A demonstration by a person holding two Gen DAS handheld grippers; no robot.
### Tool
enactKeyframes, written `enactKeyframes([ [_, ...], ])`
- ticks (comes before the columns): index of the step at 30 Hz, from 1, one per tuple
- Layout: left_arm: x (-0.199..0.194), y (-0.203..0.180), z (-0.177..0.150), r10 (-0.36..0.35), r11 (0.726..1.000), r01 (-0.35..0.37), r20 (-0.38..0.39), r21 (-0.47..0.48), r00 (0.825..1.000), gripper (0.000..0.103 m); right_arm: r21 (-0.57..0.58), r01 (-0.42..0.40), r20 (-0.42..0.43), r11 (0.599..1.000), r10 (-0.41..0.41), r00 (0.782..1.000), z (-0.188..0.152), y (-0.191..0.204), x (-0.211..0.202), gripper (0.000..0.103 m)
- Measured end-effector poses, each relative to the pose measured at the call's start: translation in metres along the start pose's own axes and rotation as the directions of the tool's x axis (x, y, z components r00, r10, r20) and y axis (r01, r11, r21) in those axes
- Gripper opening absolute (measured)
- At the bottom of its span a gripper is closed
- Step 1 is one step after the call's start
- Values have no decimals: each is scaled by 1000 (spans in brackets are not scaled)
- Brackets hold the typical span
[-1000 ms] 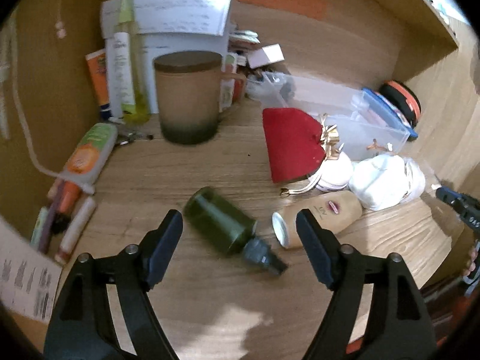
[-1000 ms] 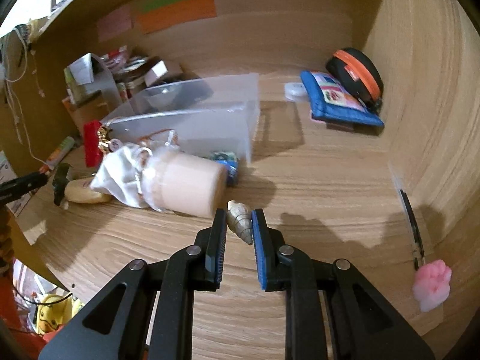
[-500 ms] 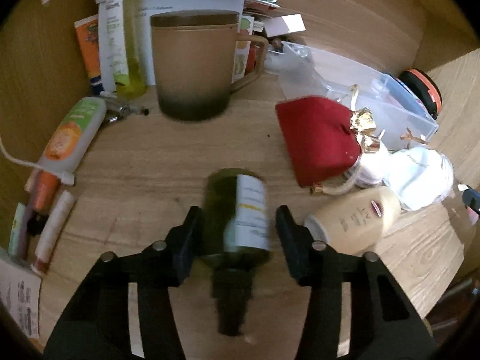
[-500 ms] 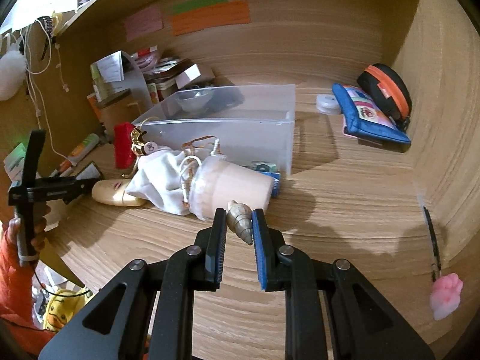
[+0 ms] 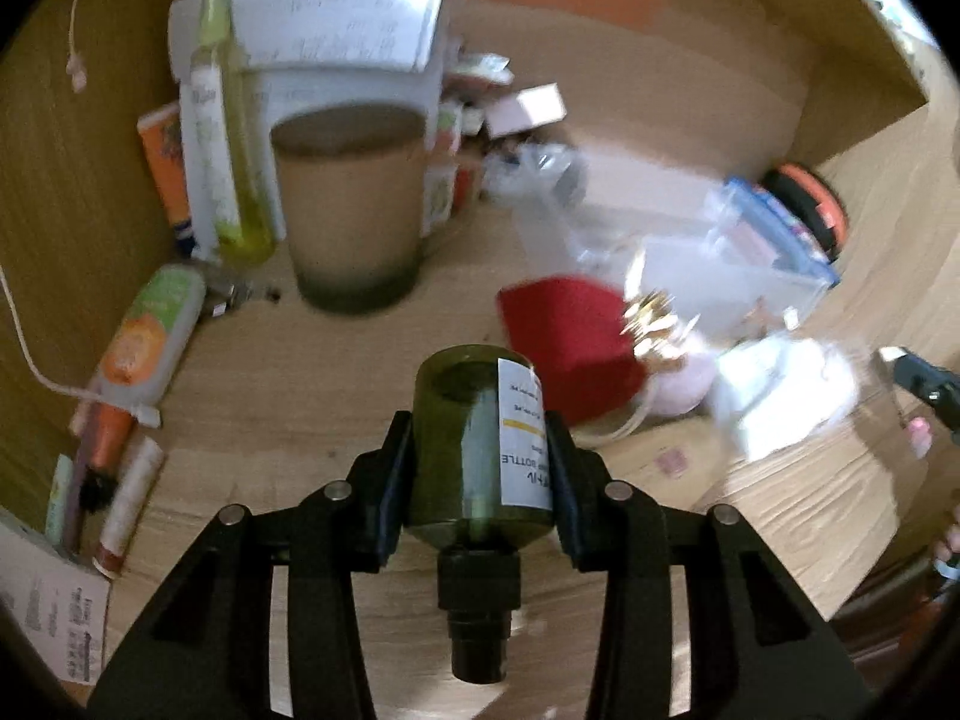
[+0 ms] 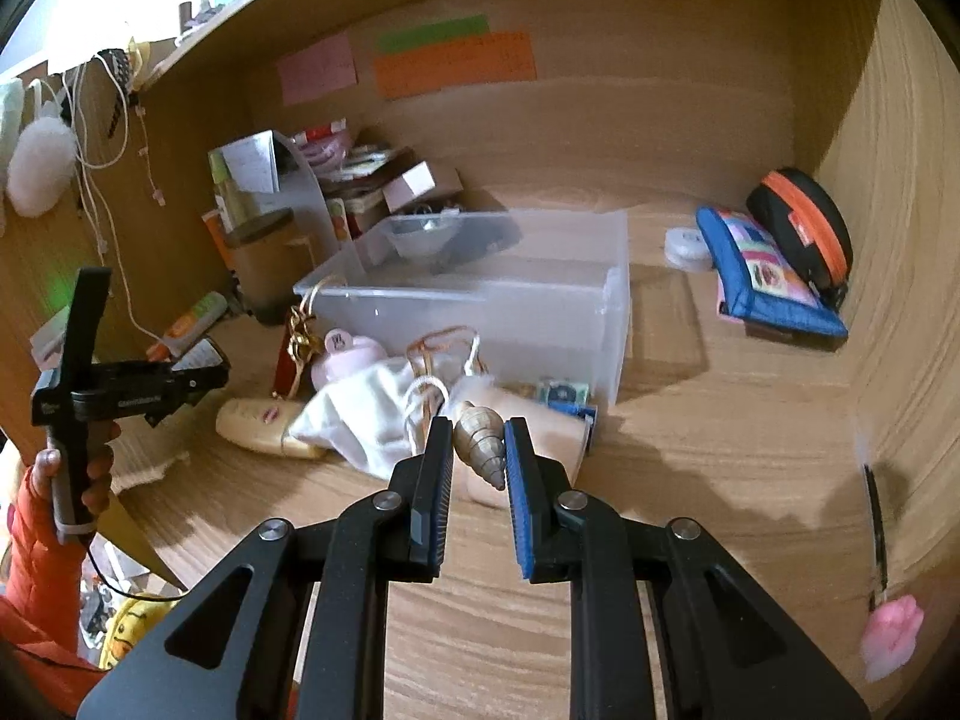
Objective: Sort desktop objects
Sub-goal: 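Carry the green bottle and seashell over the clear plastic box with both grippers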
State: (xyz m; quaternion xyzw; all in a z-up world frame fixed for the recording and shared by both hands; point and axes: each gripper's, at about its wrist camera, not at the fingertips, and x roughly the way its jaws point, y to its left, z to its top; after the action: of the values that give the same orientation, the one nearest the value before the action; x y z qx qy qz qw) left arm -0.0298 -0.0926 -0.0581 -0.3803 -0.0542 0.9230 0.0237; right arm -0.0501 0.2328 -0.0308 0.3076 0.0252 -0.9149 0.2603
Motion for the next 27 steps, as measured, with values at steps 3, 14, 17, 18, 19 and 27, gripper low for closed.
enactKeyframes([
  [3,-9,-8,14,-16,1000,16,25,8,1000,41,-13,-5,18,1000,5,1000,9,1,-2,16],
  [14,-28,-57,68,-94,992,85,105,91,990,41,-77,-22,96,997,30,995,55,4,-5,16],
  [17,-24,-69,83,-113,989,101,106,108,988,41,-86,-24,112,996,34,993,69,2,-3,16],
  [18,-23,-73,87,-115,988,104,103,111,988,41,-90,-28,115,996,38,993,75,1,-1,16],
  [19,-21,-76,92,-118,988,106,101,117,988,41,-91,-29,116,995,40,992,78,0,1,16],
  [27,1,-101,124,-104,983,89,88,160,991,41,-110,-41,110,993,54,992,112,-7,25,16],
])
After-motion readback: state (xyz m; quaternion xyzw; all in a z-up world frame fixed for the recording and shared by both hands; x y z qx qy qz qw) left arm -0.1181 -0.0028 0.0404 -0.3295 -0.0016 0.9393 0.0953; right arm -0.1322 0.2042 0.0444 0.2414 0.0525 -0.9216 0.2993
